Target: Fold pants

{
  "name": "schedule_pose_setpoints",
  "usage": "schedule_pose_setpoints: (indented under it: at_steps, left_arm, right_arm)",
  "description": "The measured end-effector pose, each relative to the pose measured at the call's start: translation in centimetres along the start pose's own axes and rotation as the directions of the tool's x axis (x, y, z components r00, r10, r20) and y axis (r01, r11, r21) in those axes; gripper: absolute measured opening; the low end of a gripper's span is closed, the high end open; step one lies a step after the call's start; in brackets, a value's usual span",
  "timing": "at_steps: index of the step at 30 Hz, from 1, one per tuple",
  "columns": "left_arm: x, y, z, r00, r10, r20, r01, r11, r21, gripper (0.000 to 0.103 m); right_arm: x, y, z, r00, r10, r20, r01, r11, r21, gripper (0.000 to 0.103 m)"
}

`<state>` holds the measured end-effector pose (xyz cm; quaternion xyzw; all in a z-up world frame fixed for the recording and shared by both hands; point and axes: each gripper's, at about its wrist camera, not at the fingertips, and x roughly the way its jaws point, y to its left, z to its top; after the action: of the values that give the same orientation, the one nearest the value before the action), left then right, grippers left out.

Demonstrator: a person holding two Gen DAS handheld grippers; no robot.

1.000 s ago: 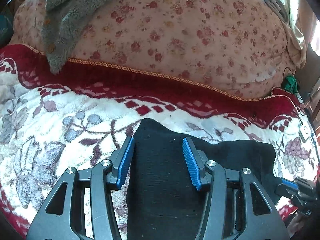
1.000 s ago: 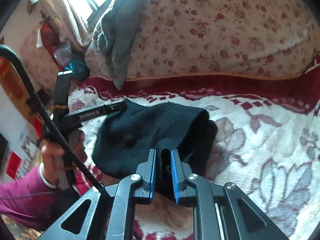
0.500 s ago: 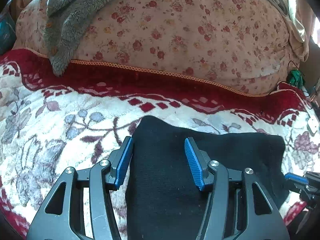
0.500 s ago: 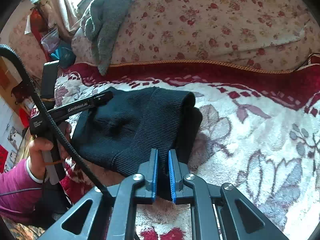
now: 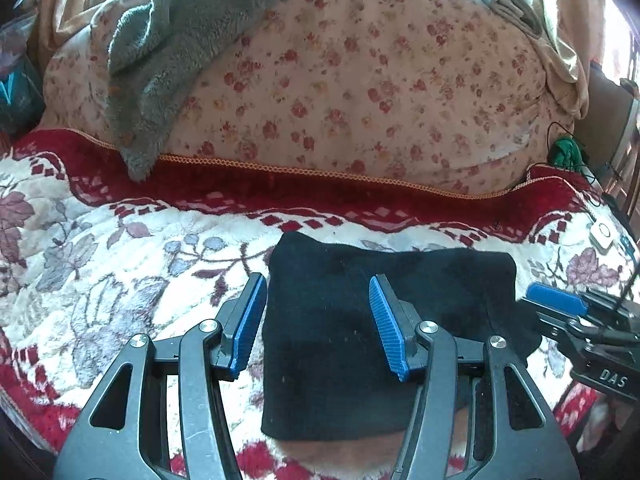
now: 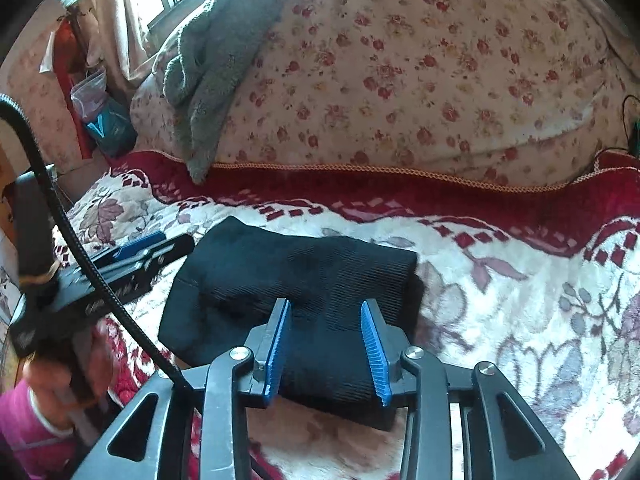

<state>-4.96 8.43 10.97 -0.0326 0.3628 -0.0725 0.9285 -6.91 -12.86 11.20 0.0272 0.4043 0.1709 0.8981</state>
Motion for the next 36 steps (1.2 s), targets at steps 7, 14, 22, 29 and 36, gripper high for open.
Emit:
schedule_pose_setpoints:
  at_steps: [7,14,22,29,36]
  left_arm:
    - [0.0,0.4,-1.5,1.000,-0.017,-0.024,0.017,1.000,0.004,0.053]
    - [0.6,1.2,-1.7,0.998,-0.009,-0.060,0.008,1.000,-0.028,0.053]
    - [0.9,1.0,-1.4,0.998,-0.010,-0.058,0.009,1.000,-0.026,0.053]
    - [1.4,1.0,-1.4,0.997,-0.021,-0.076,0.019,0.999,-0.033,0.053]
    - [1.5,1.6,-1.1,0.997,-0.012,-0.074,0.009,0.999,-0.044,0.053]
  right_arm:
    - [1.3,1.8,-0.5,0.994,-0.101,-0.028,0.099,0.991,-0.086,0.052]
    - [1.1,1.2,-0.8,0.990,-0.143,-0.012,0.141,0.987,-0.082,0.052]
    - [0.6,0.0,-0.5,0.984,-0.178,-0.008,0.177,0.982,-0.059,0.052]
    - [0.7,-0.5,-0.6,0.981,-0.191,-0.018,0.190,0.980,-0.054,0.052]
    - [0.8,-0.5,-0.6,0.980,-0.200,-0.018,0.199,0.978,-0.063,0.053]
